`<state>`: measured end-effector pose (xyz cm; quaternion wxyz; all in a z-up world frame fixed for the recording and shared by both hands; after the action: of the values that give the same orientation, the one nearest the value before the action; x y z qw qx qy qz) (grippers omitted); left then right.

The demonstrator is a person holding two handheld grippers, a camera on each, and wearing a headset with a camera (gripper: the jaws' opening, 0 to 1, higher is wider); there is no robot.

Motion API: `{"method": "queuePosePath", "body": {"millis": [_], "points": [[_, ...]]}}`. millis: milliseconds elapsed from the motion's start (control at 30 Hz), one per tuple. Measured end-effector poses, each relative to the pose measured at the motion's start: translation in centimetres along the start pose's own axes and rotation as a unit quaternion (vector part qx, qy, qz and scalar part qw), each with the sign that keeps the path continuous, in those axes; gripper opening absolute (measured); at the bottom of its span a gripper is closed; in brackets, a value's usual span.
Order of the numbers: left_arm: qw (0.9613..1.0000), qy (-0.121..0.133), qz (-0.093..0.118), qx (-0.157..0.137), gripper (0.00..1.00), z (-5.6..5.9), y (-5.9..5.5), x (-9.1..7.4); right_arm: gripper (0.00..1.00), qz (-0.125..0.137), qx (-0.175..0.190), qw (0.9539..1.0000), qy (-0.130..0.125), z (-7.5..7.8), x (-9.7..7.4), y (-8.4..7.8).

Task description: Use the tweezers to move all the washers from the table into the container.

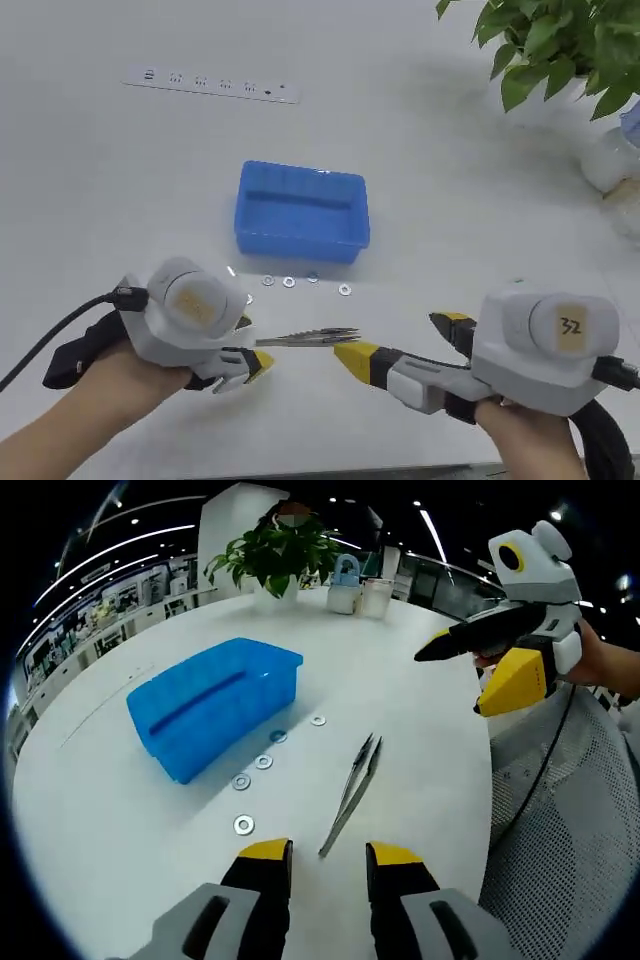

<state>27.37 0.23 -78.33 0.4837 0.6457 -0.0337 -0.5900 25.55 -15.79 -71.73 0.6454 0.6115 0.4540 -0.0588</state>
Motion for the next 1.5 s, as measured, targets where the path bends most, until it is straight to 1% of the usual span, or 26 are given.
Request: {"method": "queuePosePath", "body": {"millis": [67, 100, 167, 233, 300, 333, 367, 400, 500, 567, 633, 667, 733, 800, 833, 900, 933, 1000, 1067, 1100, 1200, 1300, 1400, 1433, 1467, 1500], "points": [[0.9999, -0.007, -0.006, 0.012, 0.21, 0.1, 0.0, 0.5, 0.77, -0.004, 0.000, 1.0000, 0.001, 0.0, 0.1, 0.0], [0.9998, -0.004, -0.012, 0.016, 0.19, 0.1, -0.3, 0.7, 0.77, -0.005, 0.000, 1.0000, 0.002, 0.0, 0.2, -0.1], [0.9994, -0.007, 0.006, 0.035, 0.15, -0.1, 0.3, 0.9, 0.77, -0.010, -0.005, 0.9999, 0.005, -0.2, 0.2, -0.1], [0.9993, -0.015, 0.006, 0.034, 0.14, 0.1, 0.2, 1.2, 0.77, -0.014, -0.011, 0.9998, 0.006, -0.3, 0.2, 0.0], [0.9987, -0.017, 0.007, 0.048, 0.08, 0.2, 0.2, 1.3, 0.76, -0.016, -0.015, 0.9997, 0.009, -0.5, 0.4, 0.0], [0.9979, -0.015, 0.012, 0.062, 0.06, 0.2, 0.3, 1.4, 0.76, -0.017, -0.016, 0.9997, 0.010, -0.5, 0.4, 0.1], [0.9983, -0.014, 0.009, 0.056, 0.02, 0.2, 0.2, 1.4, 0.76, -0.019, -0.019, 0.9996, 0.010, -0.6, 0.6, 0.1], [0.9979, -0.014, 0.012, 0.062, 0.00, 0.2, 0.3, 1.5, 0.76, -0.020, -0.021, 0.9995, 0.011, -0.7, 0.6, 0.1], [0.9980, -0.017, 0.012, 0.059, 0.00, 0.0, 0.4, 1.5, 0.75, -0.024, -0.024, 0.9993, 0.018, -1.1, 1.0, 0.0], [0.9967, -0.020, 0.012, 0.077, 0.00, 0.1, 0.4, 1.6, 0.75, -0.027, -0.027, 0.9991, 0.021, -1.4, 1.1, -0.1], [0.9948, -0.026, 0.004, 0.099, 0.00, 0.2, 0.4, 1.5, 0.74, -0.029, -0.033, 0.9987, 0.025, -1.7, 1.2, -0.1], [0.9944, -0.033, 0.001, 0.101, 0.00, 0.4, 0.4, 1.5, 0.73, -0.026, -0.039, 0.9985, 0.030, -1.9, 1.3, 0.0], [0.9952, -0.035, -0.005, 0.091, 0.00, 0.4, 0.5, 1.5, 0.71, -0.027, -0.048, 0.9977, 0.039, -2.4, 1.4, 0.1], [0.9942, -0.040, -0.005, 0.099, 0.00, 0.5, 0.3, 1.5, 0.69, -0.030, -0.055, 0.9971, 0.044, -2.7, 1.6, 0.2], [0.9928, -0.044, -0.006, 0.111, 0.00, 0.6, 0.3, 1.4, 0.68, -0.029, -0.059, 0.9967, 0.047, -2.9, 1.7, 0.2], [0.9933, -0.051, -0.019, 0.102, 0.00, 0.9, 0.0, 1.1, 0.61, -0.036, -0.073, 0.9948, 0.061, -3.3, 2.0, 0.2], [0.9931, -0.062, -0.027, 0.096, 0.00, 1.2, -0.1, 0.9, 0.57, -0.037, -0.074, 0.9947, 0.061, -3.4, 2.1, 0.1], [0.9915, -0.069, -0.030, 0.107, 0.00, 1.5, 0.0, 0.3, 0.54, -0.033, -0.081, 0.9936, 0.071, -3.7, 2.5, 0.2], [0.9919, -0.060, -0.021, 0.110, 0.00, 1.4, 0.5, -0.6, 0.51, -0.026, -0.086, 0.9927, 0.081, -4.1, 3.1, 0.2], [0.9922, -0.060, -0.018, 0.107, 0.00, 1.4, 0.7, -1.1, 0.50, -0.035, -0.098, 0.9899, 0.097, -4.5, 3.4, 0.0], [0.9933, -0.056, 0.001, 0.101, 0.00, 1.1, 1.6, -2.4, 0.45, -0.047, -0.134, 0.9836, 0.111, -5.2, 4.4, -0.1], [0.9932, -0.050, 0.012, 0.105, 0.00, 1.0, 2.7, -3.7, 0.42, -0.048, -0.159, 0.9789, 0.120, -5.9, 5.2, 0.2], [0.9938, -0.064, 0.030, 0.086, 0.00, 1.5, 3.9, -4.7, 0.37, -0.043, -0.168, 0.9773, 0.123, -6.1, 6.4, 0.8], [0.9935, -0.064, 0.034, 0.088, 0.00, 1.6, 4.1, -5.0, 0.36, -0.041, -0.170, 0.9765, 0.126, -6.3, 6.6, 1.0], [0.9934, -0.059, 0.044, 0.088, 0.00, 1.7, 4.6, -5.3, 0.33, -0.041, -0.174, 0.9755, 0.129, -6.4, 6.9, 1.2], [0.9934, -0.057, 0.045, 0.088, 0.00, 1.7, 4.7, -5.4, 0.31, -0.040, -0.183, 0.9738, 0.129, -6.4, 7.3, 1.4]]}}
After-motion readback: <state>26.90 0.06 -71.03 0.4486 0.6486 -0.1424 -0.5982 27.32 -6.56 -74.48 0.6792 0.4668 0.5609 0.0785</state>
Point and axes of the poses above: the centre of the closed fingertips' face, and the gripper's own axes: x roughly forward along the fingers, z roughly to its right, y roughly out of its top, the point moved 5 cm from there along -x, roughly backward along the fingers, and after that the axes turned 5 degrees about -x, right-handed, at the moved point
